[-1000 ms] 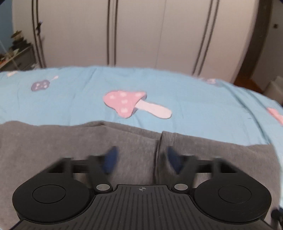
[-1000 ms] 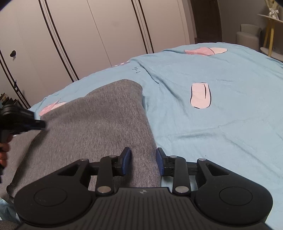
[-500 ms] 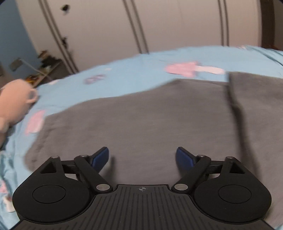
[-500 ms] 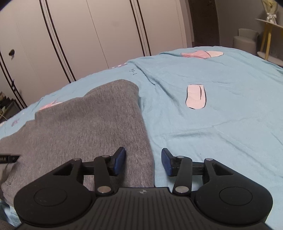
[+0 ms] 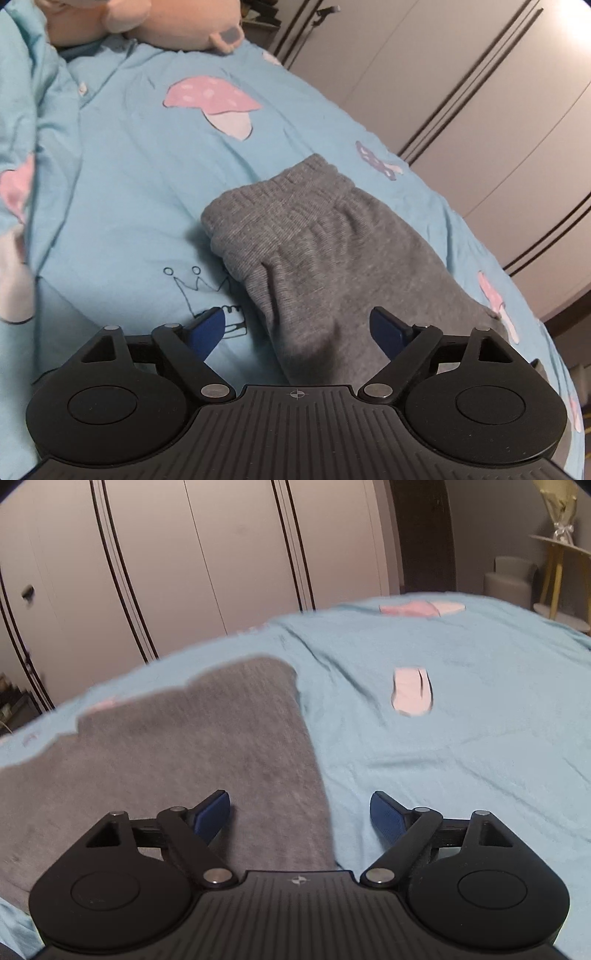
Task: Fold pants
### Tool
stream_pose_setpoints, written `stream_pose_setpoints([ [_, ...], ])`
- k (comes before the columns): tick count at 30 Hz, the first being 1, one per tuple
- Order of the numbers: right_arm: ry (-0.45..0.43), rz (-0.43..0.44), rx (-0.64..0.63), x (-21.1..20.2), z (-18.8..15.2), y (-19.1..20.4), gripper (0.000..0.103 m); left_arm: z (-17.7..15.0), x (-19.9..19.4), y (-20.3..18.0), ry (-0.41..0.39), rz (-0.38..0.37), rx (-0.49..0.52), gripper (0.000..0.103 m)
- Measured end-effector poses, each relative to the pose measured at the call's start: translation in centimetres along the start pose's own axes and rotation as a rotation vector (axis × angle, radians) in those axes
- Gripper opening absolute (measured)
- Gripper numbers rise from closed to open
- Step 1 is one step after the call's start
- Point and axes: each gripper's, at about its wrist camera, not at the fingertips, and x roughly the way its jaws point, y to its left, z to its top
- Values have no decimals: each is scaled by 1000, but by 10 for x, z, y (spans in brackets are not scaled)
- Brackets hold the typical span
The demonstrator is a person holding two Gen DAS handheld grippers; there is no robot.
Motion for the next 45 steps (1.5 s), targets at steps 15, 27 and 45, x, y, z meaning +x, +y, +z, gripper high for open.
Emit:
stream_pose_setpoints([
  [15,-15,90,-61,-1,-10,29,87,23,37,4,40,-103,-34,73],
  [27,-8,82,-66,5,-11,26,90,32,26,-17,-5,-163,82,46],
  [45,24,58,-49,12,-12,24,97,5,31,9,0,-34,24,96],
])
